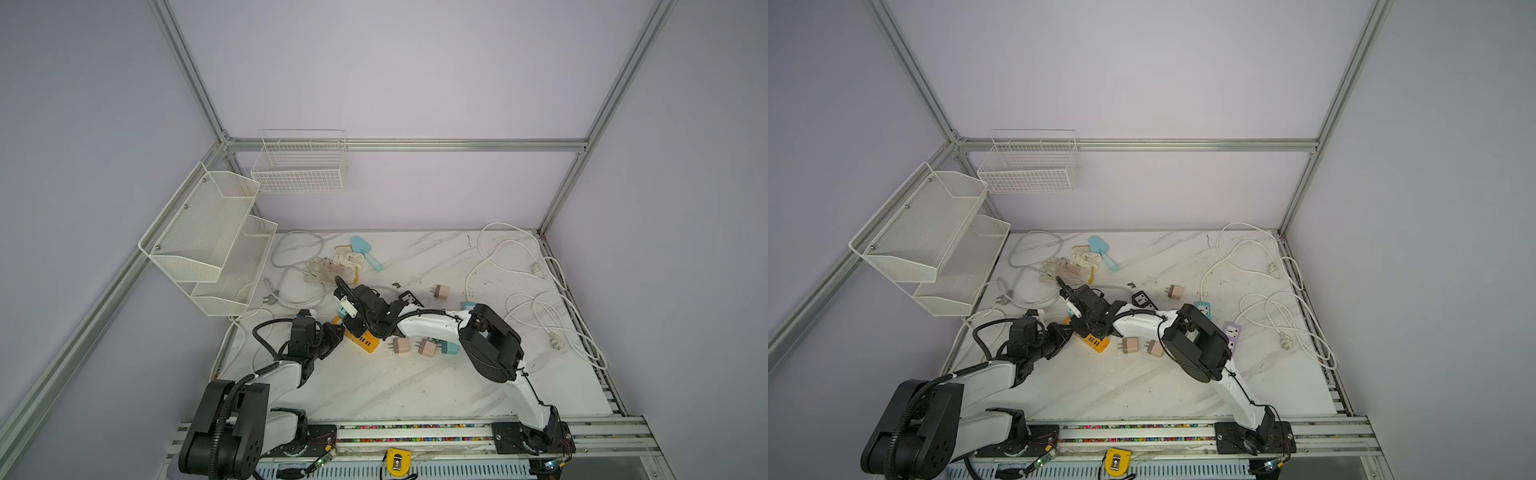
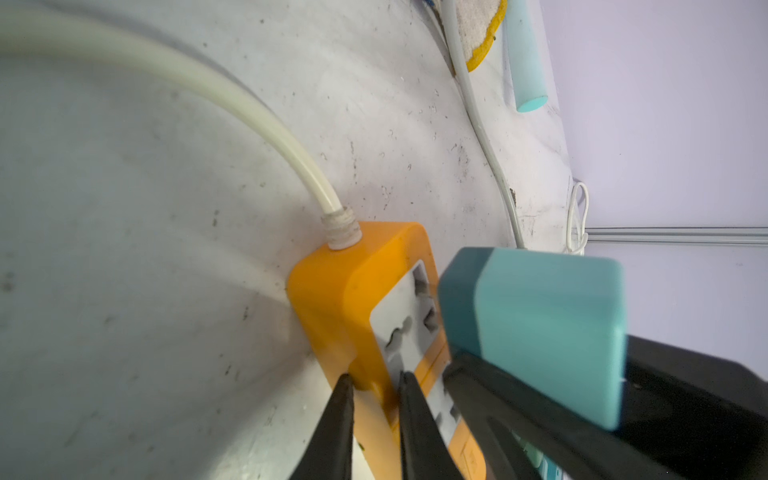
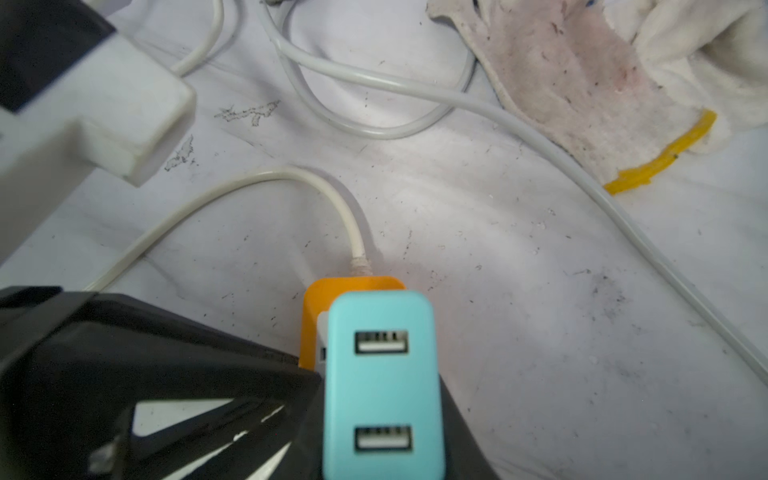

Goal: Pull the plug off the socket
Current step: 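Pull the teal adapter up out of the orange strip with the right gripper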

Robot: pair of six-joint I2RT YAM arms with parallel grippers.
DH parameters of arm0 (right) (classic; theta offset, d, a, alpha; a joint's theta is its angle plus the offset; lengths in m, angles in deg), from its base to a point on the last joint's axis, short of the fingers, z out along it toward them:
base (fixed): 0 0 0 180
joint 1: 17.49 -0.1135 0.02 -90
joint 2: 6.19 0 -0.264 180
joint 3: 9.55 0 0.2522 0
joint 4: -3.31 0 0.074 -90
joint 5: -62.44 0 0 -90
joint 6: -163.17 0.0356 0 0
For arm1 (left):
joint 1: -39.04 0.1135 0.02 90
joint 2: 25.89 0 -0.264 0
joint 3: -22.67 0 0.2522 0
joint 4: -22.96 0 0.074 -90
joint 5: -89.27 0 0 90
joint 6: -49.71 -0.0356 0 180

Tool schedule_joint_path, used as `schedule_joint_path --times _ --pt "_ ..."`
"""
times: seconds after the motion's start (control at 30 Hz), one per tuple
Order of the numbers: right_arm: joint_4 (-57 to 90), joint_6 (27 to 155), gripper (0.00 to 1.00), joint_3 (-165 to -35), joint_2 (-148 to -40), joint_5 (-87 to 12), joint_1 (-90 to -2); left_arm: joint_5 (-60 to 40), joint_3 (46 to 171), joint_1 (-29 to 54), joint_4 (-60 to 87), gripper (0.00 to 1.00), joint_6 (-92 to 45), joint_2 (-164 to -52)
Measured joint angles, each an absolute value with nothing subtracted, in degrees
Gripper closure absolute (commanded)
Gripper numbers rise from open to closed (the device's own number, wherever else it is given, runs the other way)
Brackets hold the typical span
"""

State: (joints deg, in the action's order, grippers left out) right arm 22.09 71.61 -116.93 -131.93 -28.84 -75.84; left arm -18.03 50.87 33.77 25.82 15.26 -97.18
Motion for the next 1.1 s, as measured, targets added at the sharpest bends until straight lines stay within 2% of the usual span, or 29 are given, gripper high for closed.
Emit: schedule_joint_path --times 0.27,0.57,0.83,1.1 --pt "21.0 72.5 1.0 -113.7 -125.7 -27.4 -74.4 -18.2 50.9 33.8 25.8 0.81 15.3 -97.2" --pt "18.5 78.8 1.0 -104.8 -117.0 -32.6 -71.7 -20.6 51.7 33.5 22.9 0.75 15.7 -96.0" --pt "17.5 88.0 1.0 -96.5 -110.5 -35.2 -68.9 -20.0 55.0 31.0 10.2 0.7 15.7 -88.9" --pt "14.3 95.9 1.0 -86.2 -104.0 -36.5 -67.7 -16.6 55.4 26.4 4.4 0.67 15.9 -80.4"
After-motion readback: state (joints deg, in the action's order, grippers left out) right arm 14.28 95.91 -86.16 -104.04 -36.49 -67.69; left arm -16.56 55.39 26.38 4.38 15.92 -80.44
